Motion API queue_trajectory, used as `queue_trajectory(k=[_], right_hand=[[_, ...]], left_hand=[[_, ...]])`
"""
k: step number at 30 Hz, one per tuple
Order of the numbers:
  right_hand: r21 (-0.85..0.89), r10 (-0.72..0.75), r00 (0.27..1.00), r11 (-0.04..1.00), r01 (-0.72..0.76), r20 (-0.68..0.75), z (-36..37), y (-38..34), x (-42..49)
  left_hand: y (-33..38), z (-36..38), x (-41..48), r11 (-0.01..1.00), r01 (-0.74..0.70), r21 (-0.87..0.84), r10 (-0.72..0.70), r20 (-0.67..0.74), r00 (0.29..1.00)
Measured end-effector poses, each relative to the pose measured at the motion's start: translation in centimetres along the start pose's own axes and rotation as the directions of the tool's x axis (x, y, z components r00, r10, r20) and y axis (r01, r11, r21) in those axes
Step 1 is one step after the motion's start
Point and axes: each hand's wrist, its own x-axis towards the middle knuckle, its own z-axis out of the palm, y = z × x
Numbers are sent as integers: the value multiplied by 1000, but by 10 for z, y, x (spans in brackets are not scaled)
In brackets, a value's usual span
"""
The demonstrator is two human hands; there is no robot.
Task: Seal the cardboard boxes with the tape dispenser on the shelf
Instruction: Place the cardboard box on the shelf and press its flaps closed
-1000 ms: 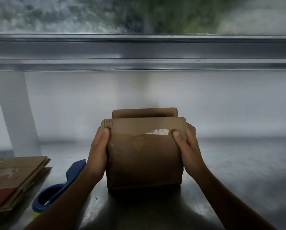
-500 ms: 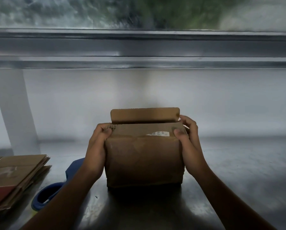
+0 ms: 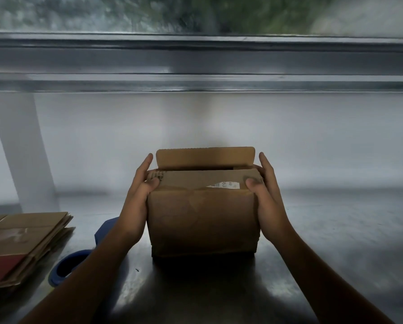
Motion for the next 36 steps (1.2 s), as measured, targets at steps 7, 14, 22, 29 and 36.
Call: queue_trajectory(k=[7, 14, 22, 29, 36], right_hand=[[-20, -25, 1000, 999, 25, 14, -4, 1, 2], [26, -49, 998, 999, 48, 32, -6, 1, 0], [33, 0, 1000, 999, -1, 26, -7, 1, 2], [-73, -77, 996, 994, 79, 34, -8, -1, 1], [-101, -9, 1000, 995, 9, -6, -9, 2, 6]], left_hand=[[1, 1, 0, 1000, -5, -31, 6, 21, 1000], [-4, 0, 4, 1000, 7, -14, -7, 21, 1000], [-6, -5, 4, 999, -31, 22, 30, 38, 999], [-10, -7, 7, 998, -19, 54, 18, 19, 1000], [-15, 1, 7, 996, 69, 49, -69, -7, 998]])
